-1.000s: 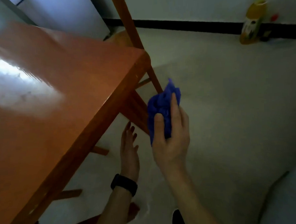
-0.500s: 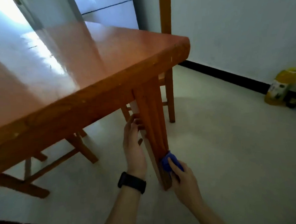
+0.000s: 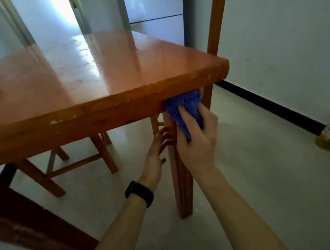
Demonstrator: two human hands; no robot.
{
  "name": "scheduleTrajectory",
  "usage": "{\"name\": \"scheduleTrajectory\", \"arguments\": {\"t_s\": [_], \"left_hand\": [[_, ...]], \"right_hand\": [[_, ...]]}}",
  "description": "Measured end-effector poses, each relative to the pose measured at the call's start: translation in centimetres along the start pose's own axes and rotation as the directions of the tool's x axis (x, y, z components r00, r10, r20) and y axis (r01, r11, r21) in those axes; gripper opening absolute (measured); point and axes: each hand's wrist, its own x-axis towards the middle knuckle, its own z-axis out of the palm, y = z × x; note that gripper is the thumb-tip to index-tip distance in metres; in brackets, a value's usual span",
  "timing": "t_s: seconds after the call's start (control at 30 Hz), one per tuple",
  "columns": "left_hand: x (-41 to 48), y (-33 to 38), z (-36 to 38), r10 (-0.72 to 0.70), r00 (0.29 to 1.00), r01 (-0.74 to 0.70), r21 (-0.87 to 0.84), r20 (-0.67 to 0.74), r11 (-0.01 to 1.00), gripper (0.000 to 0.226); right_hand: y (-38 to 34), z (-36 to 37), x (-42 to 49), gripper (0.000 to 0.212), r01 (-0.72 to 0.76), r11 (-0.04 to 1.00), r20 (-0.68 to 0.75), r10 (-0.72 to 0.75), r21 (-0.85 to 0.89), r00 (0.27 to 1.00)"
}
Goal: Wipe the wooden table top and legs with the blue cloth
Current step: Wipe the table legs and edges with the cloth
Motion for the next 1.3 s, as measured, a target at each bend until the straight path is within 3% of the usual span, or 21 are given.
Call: {"name": "scheduleTrajectory", "arguments": {"t_s": [0.1,0.17,0.2,0.23,0.3,0.37,0.47,0.57,0.63,0.7,0.73,0.77,0.87,0.97,1.03,1.1,1.17,1.2,1.23,1.27,1.3], "left_hand": [[-0.2,0.7,-0.4,0.000,1.000,-0.002,0.084,0.030,0.996,0.029],[-0.5,0.9,-0.4,0.009,0.999,-0.012,0.090,0.038,0.996,0.028],[-0.7,1.0,-0.2,0.019,0.999,-0.022,0.086,0.036,0.996,0.028],[-0.9,1.1,0.0,0.028,0.999,-0.030,0.076,0.032,0.997,0.027],[-1.1,1.2,0.5,0.033,0.999,-0.034,0.057,0.018,0.998,0.027],[-1.1,1.2,0.7,0.042,0.999,-0.041,0.050,-0.016,0.998,0.027],[-0.9,0.6,1.1,0.052,0.996,-0.050,0.037,-0.066,0.998,0.027],[-1.1,0.2,1.6,0.070,0.996,-0.069,0.018,-0.057,0.997,0.026],[-1.5,0.1,1.9,0.051,0.998,-0.050,0.040,-0.023,0.998,0.030],[-1.7,-0.5,2.1,0.057,0.998,-0.057,0.082,-0.003,0.995,0.043],[-1.7,-0.8,2.1,0.065,0.998,-0.064,0.104,0.002,0.992,0.048],[-1.7,-1.1,2.1,0.067,0.998,-0.066,0.116,0.001,0.991,0.047],[-1.7,-1.6,2.0,0.055,0.998,-0.054,0.070,-0.020,0.996,0.026],[-1.5,-1.8,1.9,0.083,0.995,-0.079,0.076,-0.053,0.994,0.024],[-1.4,-2.1,2.0,0.107,0.993,-0.103,0.066,-0.057,0.992,0.030],[-1.4,-2.4,2.1,0.107,0.993,-0.102,0.086,-0.056,0.991,0.038],[-1.5,-2.8,2.1,0.110,0.994,-0.105,0.143,-0.025,0.984,0.047],[-1.6,-3.1,1.9,0.124,0.992,-0.120,0.170,-0.014,0.978,0.049],[-1.6,-3.5,1.6,0.141,0.990,-0.137,0.190,-0.010,0.972,0.050],[-1.3,-4.0,1.4,0.156,0.988,-0.151,0.207,-0.007,0.967,0.051],[-1.1,-4.4,1.3,0.171,0.985,-0.167,0.225,-0.001,0.960,0.053]], "right_hand": [[2.2,-3.4,-4.1,0.037,-0.005,0.998,0.332,0.027,-0.066,0.943],[3.4,-5.7,-5.6,0.042,-0.176,0.972,0.590,0.235,-0.156,0.772],[3.6,-6.6,-5.5,0.041,-0.269,0.944,0.637,0.328,-0.192,0.697],[3.6,-7.1,-4.8,0.039,-0.328,0.923,0.616,0.379,-0.201,0.691],[2.4,-7.1,-2.1,0.039,-0.351,0.930,0.423,0.364,-0.111,0.830],[0.4,-5.7,0.3,0.040,-0.252,0.968,0.212,0.243,0.013,0.946],[-0.4,-2.8,-0.9,0.055,-0.043,0.999,0.275,0.051,-0.033,0.960],[2.1,-2.2,-8.9,0.070,0.016,0.976,0.540,0.106,-0.216,0.835],[3.9,-3.3,-14.2,0.059,-0.123,0.954,0.722,0.289,-0.274,0.629],[5.1,-4.1,-16.5,0.047,-0.333,0.871,0.778,0.479,-0.362,0.407],[5.5,-4.2,-16.2,0.045,-0.365,0.849,0.754,0.515,-0.382,0.408],[5.9,-4.0,-15.5,0.044,-0.389,0.835,0.695,0.544,-0.390,0.470],[4.7,-3.5,-12.0,0.043,-0.418,0.890,0.436,0.453,-0.181,0.777],[2.4,-2.2,-10.9,0.044,-0.390,0.921,0.299,0.376,-0.014,0.877],[2.6,-1.4,-13.8,0.044,-0.517,0.855,0.381,0.463,0.046,0.800],[4.3,-1.9,-19.6,0.049,-0.516,0.837,0.567,0.517,-0.179,0.641],[6.1,-3.7,-26.0,0.051,-0.482,0.732,0.709,0.649,-0.481,0.278],[6.4,-4.6,-27.8,0.048,-0.491,0.653,0.696,0.707,-0.576,0.124],[6.5,-5.2,-28.5,0.046,-0.534,0.570,0.644,0.763,-0.624,0.062],[6.7,-5.3,-28.5,0.048,-0.580,0.510,0.581,0.810,-0.635,0.077],[6.9,-4.9,-28.0,0.051,-0.642,0.496,0.516,0.838,-0.584,0.178]]}}
